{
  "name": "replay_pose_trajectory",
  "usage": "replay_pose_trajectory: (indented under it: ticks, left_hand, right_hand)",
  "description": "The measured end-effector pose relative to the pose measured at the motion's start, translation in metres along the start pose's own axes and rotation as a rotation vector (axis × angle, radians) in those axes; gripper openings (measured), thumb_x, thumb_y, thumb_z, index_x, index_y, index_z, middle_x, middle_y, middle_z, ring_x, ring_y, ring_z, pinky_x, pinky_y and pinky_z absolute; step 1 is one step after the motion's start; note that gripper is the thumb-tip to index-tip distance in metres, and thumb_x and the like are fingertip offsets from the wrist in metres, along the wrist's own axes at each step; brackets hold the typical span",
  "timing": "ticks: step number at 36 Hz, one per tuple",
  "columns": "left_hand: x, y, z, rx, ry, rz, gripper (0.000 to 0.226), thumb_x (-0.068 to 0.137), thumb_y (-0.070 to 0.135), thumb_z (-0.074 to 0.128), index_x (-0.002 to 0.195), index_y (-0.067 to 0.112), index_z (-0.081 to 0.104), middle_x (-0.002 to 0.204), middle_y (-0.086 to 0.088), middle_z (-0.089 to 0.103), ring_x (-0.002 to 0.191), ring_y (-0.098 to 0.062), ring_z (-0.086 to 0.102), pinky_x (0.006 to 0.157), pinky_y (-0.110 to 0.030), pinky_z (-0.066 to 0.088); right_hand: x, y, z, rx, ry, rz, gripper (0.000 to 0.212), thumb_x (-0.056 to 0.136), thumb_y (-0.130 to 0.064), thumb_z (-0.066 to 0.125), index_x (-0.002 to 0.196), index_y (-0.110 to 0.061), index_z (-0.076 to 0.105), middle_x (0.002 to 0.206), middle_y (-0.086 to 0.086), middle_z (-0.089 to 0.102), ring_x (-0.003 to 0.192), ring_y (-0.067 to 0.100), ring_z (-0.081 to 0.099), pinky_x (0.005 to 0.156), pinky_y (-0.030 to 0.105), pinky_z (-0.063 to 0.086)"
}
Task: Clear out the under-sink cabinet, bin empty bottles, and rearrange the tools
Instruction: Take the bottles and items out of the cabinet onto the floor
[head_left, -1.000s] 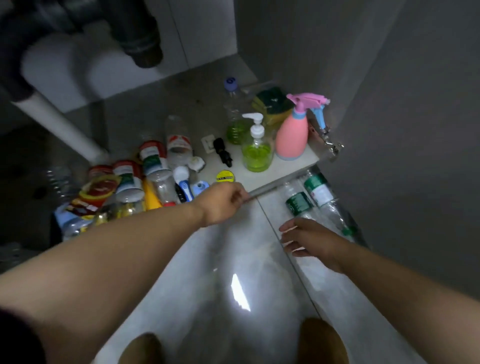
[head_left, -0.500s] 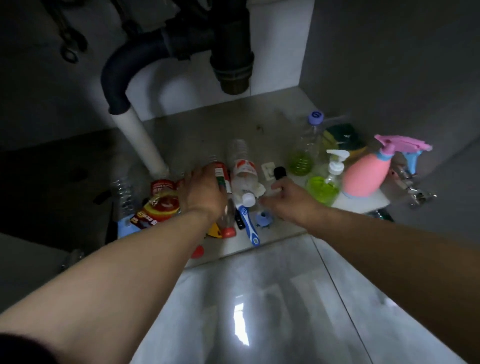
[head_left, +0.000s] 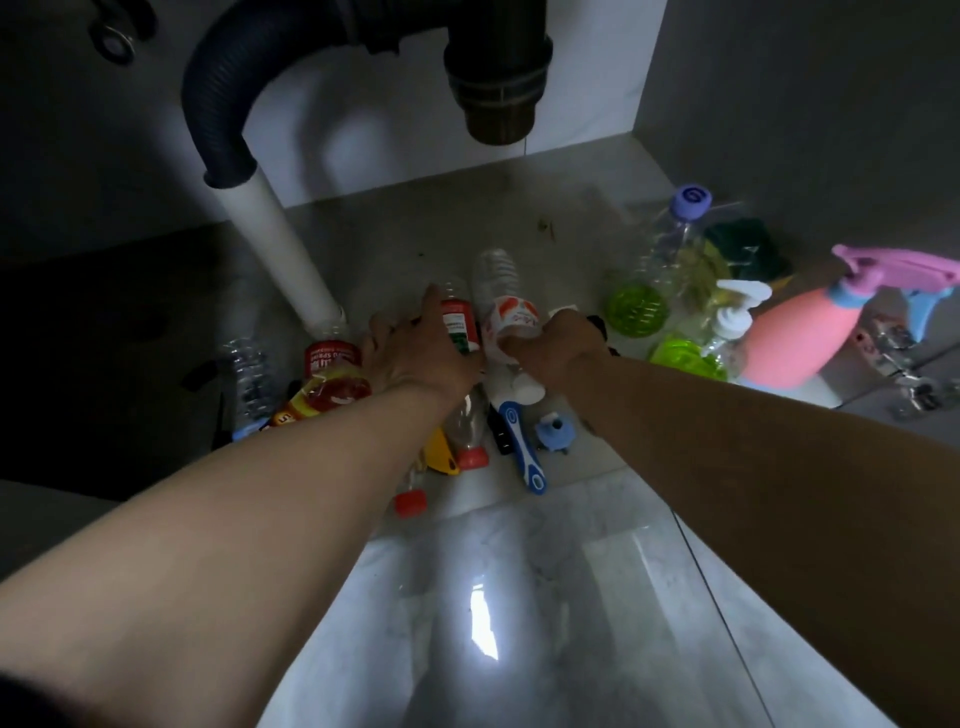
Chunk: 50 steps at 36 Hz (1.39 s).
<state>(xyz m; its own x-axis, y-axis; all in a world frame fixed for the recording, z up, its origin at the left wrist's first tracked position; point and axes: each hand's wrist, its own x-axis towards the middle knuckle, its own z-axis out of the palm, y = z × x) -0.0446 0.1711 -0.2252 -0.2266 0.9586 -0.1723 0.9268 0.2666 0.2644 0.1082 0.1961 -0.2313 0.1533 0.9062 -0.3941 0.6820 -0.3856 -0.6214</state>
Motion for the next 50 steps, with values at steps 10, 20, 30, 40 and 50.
replay_pose_trajectory:
  ticks: [10, 20, 30, 40, 50]
  left_hand:
    - [-0.029, 0.011, -0.023, -0.614, 0.111, 0.07, 0.09, 0.06, 0.065, 0.071, 0.141, 0.042, 0.04, 0.124, 0.003, 0.068, 0.114, -0.025, 0.065, 0.099, -0.046, 0.054]
    - [-0.109, 0.062, -0.021, -0.825, -0.125, 0.29, 0.055, 0.07, 0.029, 0.082, 0.118, 0.035, 0.059, 0.106, 0.014, 0.071, 0.091, 0.007, 0.068, 0.078, -0.015, 0.052]
    - [-0.193, 0.096, 0.062, -0.686, -0.624, 0.34, 0.058, 0.078, 0.011, 0.085, 0.122, 0.035, 0.056, 0.1, 0.01, 0.069, 0.077, 0.012, 0.065, 0.065, -0.005, 0.048]
    - [-0.204, 0.104, 0.155, -0.73, -0.712, -0.168, 0.06, 0.08, 0.041, 0.083, 0.127, 0.014, 0.058, 0.11, -0.011, 0.072, 0.097, -0.028, 0.073, 0.076, -0.04, 0.061]
    - [-0.196, 0.141, 0.178, -1.037, -0.585, -0.216, 0.062, 0.086, 0.015, 0.079, 0.13, 0.028, 0.037, 0.12, -0.004, 0.067, 0.103, -0.017, 0.069, 0.089, -0.036, 0.059]
  right_hand:
    - [-0.07, 0.04, -0.061, 0.456, -0.146, -0.12, 0.032, 0.089, -0.031, 0.073, 0.115, -0.013, 0.069, 0.096, 0.002, 0.076, 0.088, 0.022, 0.074, 0.081, 0.04, 0.06]
    - [-0.19, 0.218, -0.139, 0.385, -0.419, 0.096, 0.042, 0.078, -0.025, 0.086, 0.114, -0.023, 0.066, 0.111, 0.009, 0.067, 0.092, 0.025, 0.073, 0.083, 0.04, 0.062]
    - [-0.184, 0.305, -0.111, -0.229, -0.148, 0.143, 0.062, 0.079, -0.046, 0.081, 0.127, -0.019, 0.054, 0.119, 0.004, 0.062, 0.1, 0.02, 0.065, 0.088, 0.034, 0.057]
    - [-0.152, 0.308, -0.067, -0.454, 0.082, 0.14, 0.076, 0.087, -0.049, 0.07, 0.143, -0.016, 0.031, 0.14, 0.013, 0.042, 0.107, 0.029, 0.064, 0.083, 0.04, 0.058]
    - [-0.157, 0.326, -0.069, -0.572, 0.149, -0.172, 0.063, 0.093, -0.025, 0.058, 0.152, -0.025, 0.034, 0.156, 0.01, 0.033, 0.144, 0.033, 0.03, 0.115, 0.049, 0.035]
